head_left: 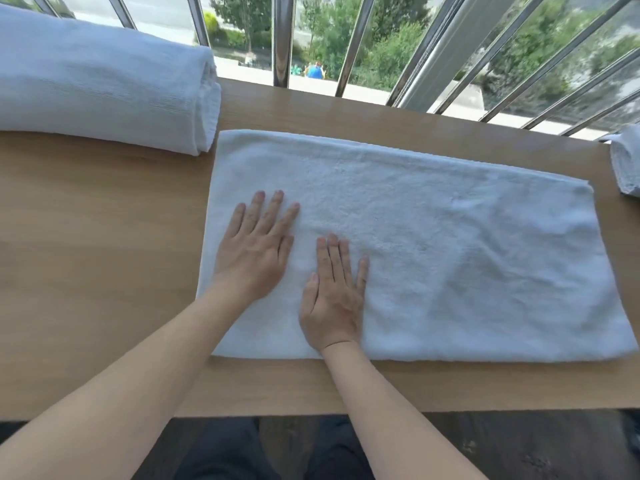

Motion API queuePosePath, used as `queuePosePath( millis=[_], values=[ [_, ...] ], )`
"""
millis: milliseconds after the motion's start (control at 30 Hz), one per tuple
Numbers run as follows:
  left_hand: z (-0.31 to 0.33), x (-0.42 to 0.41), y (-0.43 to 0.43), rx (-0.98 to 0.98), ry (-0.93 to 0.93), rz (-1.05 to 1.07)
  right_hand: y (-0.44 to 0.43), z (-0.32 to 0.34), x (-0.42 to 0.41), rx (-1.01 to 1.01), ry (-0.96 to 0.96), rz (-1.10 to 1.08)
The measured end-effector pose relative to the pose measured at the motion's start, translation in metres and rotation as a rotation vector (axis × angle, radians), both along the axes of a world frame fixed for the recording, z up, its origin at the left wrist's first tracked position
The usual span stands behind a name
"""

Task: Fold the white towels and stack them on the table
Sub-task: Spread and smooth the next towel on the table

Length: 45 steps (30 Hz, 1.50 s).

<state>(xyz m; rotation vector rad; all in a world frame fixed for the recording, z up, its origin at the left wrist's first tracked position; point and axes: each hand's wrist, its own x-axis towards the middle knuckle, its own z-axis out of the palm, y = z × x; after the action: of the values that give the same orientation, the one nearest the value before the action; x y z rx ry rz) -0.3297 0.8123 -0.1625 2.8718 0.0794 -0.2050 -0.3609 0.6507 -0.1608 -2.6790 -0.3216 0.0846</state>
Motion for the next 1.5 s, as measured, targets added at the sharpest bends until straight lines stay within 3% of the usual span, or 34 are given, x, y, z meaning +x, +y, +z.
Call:
queuePosePath(
  millis=[100, 167, 267, 367, 433, 733, 933, 1067, 1233, 1333, 1500],
  values=[
    [0.004, 0.009, -0.028, -0.045, 0.021, 0.062, -0.014, 0.01, 0.002, 0.351, 0.091, -0.082],
    [0.006, 0.007, -0.061, -0.072, 0.032, -0.022, -0.039, 0.014, 0.012, 0.422, 0.101, -0.157],
    [0.001, 0.007, -0.121, -0.012, 0.008, -0.111, -0.107, 0.011, 0.04, 0.143, 0.076, -0.173],
    [-0.003, 0.026, -0.174, -0.017, -0.007, -0.11, -0.173, 0.003, 0.065, -0.245, 0.125, -0.019],
    [-0.007, 0.042, -0.207, -0.012, -0.016, -0.166, -0.204, -0.001, 0.075, -0.325, 0.116, 0.045],
    [-0.004, 0.107, -0.315, 0.054, 0.024, -0.166, -0.346, -0.001, 0.124, -0.325, 0.126, -0.143],
    [0.0, 0.131, -0.35, 0.107, 0.07, -0.13, -0.411, 0.007, 0.162, -0.335, 0.245, -0.408],
    [0.001, 0.145, -0.367, 0.125, 0.081, -0.073, -0.384, 0.016, 0.199, -0.182, 0.069, -0.198],
    [-0.004, 0.142, -0.363, 0.149, 0.041, -0.083, -0.384, 0.001, 0.236, -0.289, 0.104, 0.01],
    [-0.004, 0.144, -0.364, 0.166, 0.027, -0.084, -0.416, -0.002, 0.276, -0.333, 0.129, -0.047],
    [-0.001, 0.147, -0.364, 0.135, 0.018, -0.093, -0.431, 0.004, 0.305, -0.337, 0.197, -0.321]
  ],
)
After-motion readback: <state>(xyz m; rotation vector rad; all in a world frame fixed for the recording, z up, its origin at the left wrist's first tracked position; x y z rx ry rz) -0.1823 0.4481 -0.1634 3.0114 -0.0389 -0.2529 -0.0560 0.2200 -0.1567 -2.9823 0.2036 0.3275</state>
